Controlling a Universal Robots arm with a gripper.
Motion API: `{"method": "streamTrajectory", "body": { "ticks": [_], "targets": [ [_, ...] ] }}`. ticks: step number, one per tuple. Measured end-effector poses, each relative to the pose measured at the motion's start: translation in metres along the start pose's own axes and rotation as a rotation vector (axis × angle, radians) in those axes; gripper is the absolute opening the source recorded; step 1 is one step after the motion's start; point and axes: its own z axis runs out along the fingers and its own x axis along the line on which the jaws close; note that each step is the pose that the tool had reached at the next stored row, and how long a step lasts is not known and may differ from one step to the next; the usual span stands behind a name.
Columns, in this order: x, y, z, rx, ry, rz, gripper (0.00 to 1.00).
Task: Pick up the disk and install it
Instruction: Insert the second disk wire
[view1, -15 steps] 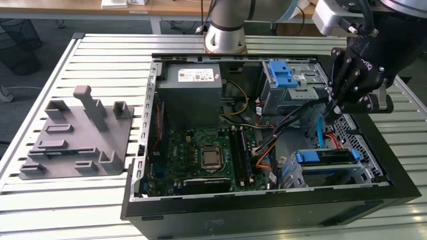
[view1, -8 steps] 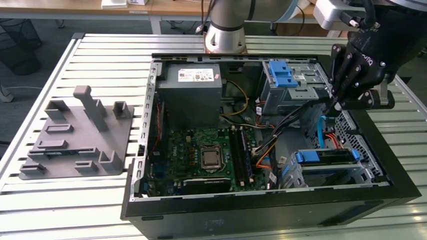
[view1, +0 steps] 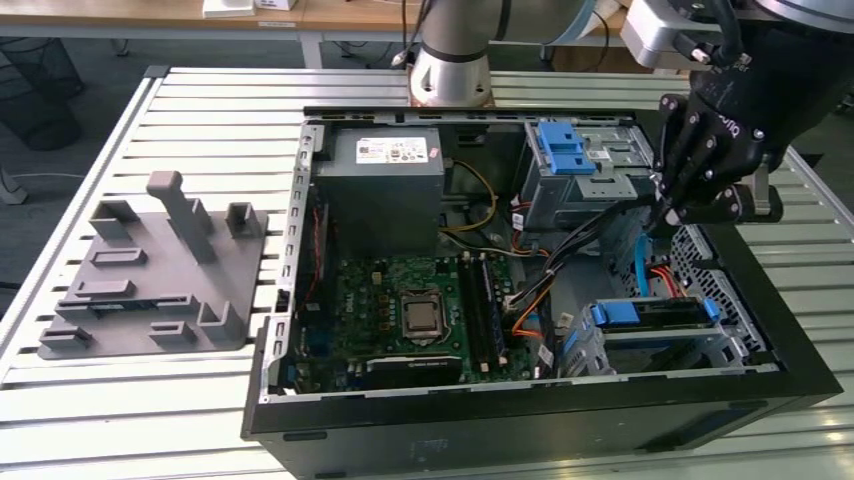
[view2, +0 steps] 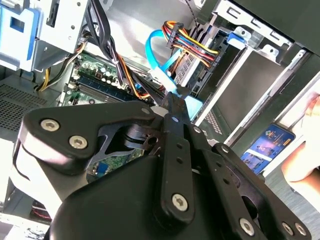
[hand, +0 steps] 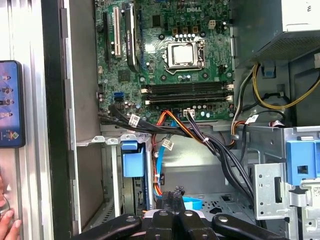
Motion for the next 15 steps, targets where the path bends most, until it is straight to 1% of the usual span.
{"method": "streamTrajectory", "body": {
  "ticks": [2, 3, 10, 15],
  "targets": [
    [-0.0001, 0.0, 0.0008, 0.0001, 0.0018, 0.0, 0.11],
    [-0.0001, -0.0001, 0.0009, 0.0001, 0.0022, 0.0, 0.18],
    [-0.0002, -0.0008, 0.0032, 0.0002, 0.0027, 0.0, 0.18],
    [-0.0003, -0.001, 0.0067, 0.0015, 0.0084, 0.0, 0.18]
  ]
}}
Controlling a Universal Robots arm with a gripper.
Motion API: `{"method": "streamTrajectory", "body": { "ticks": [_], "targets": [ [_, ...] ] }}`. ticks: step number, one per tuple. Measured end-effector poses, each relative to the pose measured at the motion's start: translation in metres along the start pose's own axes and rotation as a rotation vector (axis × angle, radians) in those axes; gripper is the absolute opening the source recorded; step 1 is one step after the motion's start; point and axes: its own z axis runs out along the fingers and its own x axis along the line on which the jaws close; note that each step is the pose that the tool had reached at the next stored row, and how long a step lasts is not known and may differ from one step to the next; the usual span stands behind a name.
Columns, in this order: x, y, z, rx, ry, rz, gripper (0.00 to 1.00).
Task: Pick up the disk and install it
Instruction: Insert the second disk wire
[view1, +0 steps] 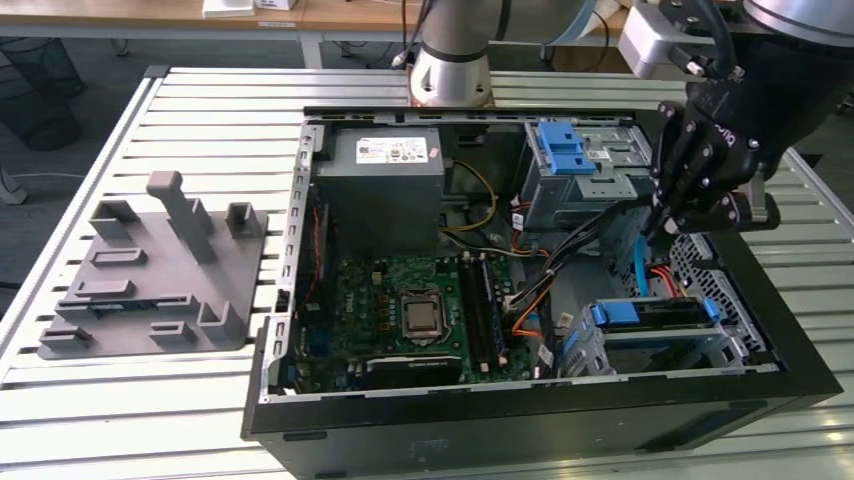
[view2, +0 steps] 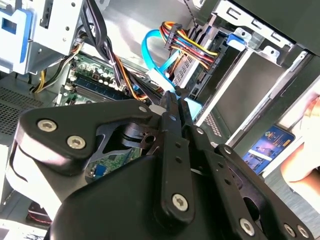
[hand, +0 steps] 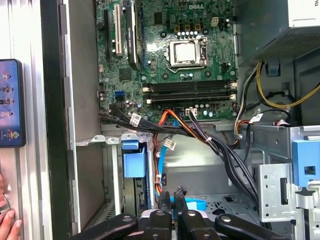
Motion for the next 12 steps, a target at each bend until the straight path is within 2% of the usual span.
{"method": "streamTrajectory", "body": {
  "ticks": [7, 12],
  "targets": [
    [-0.0001, -0.0002, 0.0049, 0.0024, 0.0127, 0.001, 0.18],
    [0.0006, -0.0008, 0.0073, 0.0027, 0.017, 0.002, 0.18]
  ]
}}
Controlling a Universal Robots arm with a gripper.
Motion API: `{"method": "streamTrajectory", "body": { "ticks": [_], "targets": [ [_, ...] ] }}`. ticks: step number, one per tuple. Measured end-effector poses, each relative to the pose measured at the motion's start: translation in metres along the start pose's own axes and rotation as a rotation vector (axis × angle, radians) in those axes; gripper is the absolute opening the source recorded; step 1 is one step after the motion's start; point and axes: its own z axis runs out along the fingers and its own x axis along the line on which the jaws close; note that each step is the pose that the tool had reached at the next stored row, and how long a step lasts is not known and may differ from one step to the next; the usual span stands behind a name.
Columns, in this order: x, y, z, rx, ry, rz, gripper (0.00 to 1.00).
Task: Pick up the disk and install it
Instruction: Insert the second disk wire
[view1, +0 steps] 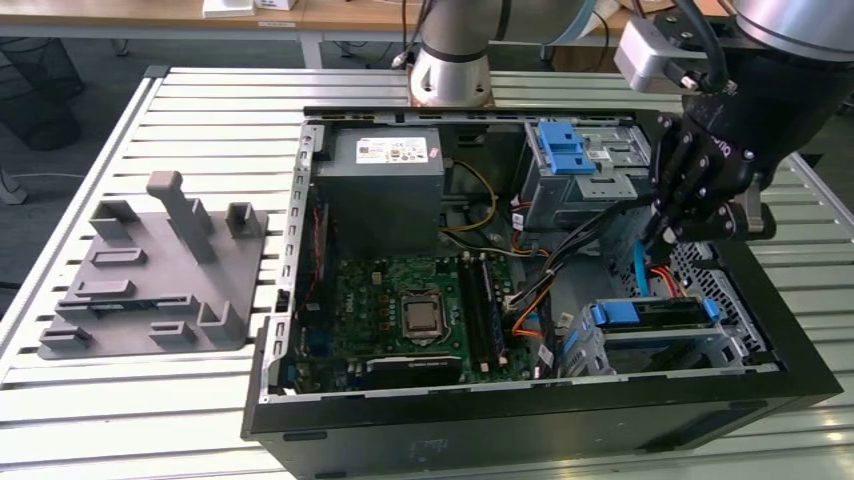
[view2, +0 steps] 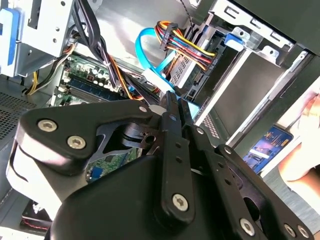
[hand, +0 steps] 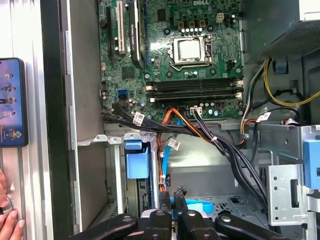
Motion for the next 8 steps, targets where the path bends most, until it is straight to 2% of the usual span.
{"method": "streamTrajectory", "body": {
  "ticks": [3, 8],
  "targets": [
    [0.0002, -0.0003, 0.0013, 0.0004, 0.0057, 0.001, 0.18],
    [0.0, -0.0007, 0.004, 0.0025, 0.027, 0.001, 0.18]
  ]
}}
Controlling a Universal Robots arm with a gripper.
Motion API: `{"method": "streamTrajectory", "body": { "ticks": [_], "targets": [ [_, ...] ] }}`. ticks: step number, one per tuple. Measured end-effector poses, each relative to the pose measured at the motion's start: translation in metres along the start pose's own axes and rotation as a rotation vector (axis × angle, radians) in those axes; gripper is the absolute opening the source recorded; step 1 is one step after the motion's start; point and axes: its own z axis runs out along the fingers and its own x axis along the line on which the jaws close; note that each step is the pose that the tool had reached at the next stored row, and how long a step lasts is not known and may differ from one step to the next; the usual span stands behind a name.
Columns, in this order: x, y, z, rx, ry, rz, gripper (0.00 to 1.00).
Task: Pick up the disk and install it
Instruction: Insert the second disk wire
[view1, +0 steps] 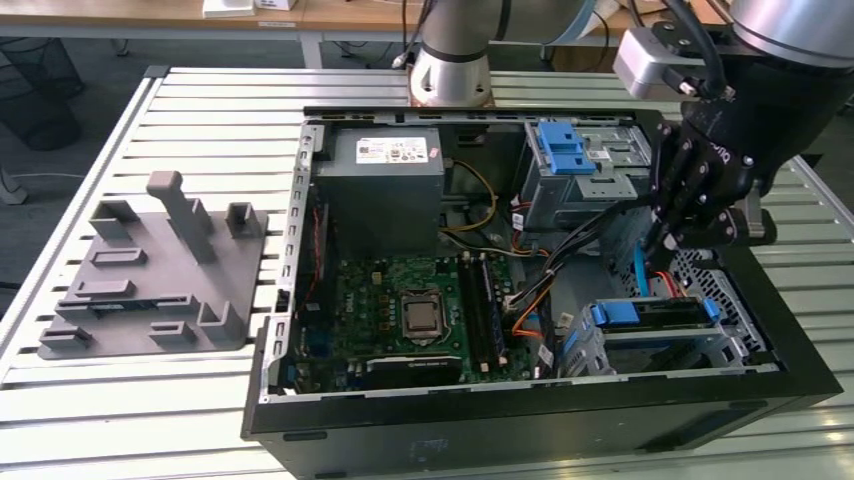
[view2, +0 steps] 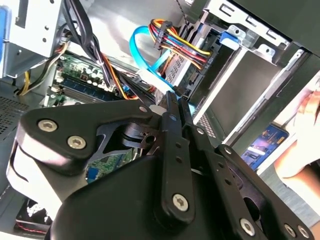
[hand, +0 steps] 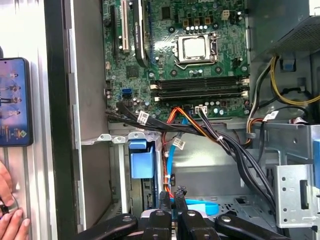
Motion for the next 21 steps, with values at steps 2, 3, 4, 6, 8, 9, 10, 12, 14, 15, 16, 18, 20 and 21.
{"method": "streamTrajectory", "body": {
  "ticks": [2, 3, 4, 6, 8, 9, 10, 12, 14, 15, 16, 18, 20, 21],
  "targets": [
    [-0.0001, -0.0002, 0.0013, 0.0008, 0.0083, 0.0, 0.18],
    [-0.0002, -0.0004, 0.002, 0.001, 0.0108, 0.0, 0.18],
    [-0.0003, -0.0006, 0.0027, 0.0012, 0.0129, 0.0, 0.18],
    [-0.0004, -0.001, 0.0044, 0.0015, 0.0151, 0.0, 0.18],
    [-0.0005, -0.0014, 0.0062, 0.0017, 0.0164, 0.001, 0.18],
    [-0.0005, -0.0016, 0.007, 0.0018, 0.017, 0.001, 0.18],
    [-0.0005, -0.0017, 0.0078, 0.0019, 0.0176, 0.001, 0.18],
    [-0.0003, -0.0021, 0.0094, 0.0021, 0.0186, 0.001, 0.18],
    [0.0003, -0.0025, 0.0108, 0.0021, 0.0196, 0.001, 0.18],
    [0.0006, -0.0027, 0.0115, 0.0021, 0.0199, 0.001, 0.18],
    [0.001, -0.0028, 0.0123, 0.0022, 0.0202, 0.001, 0.18],
    [0.0017, -0.0032, 0.0135, 0.0022, 0.0214, 0.002, 0.18],
    [0.0025, -0.0036, 0.0146, 0.0022, 0.0226, 0.002, 0.18],
    [0.0029, -0.0038, 0.0151, 0.0023, 0.0233, 0.002, 0.18]
  ]
}}
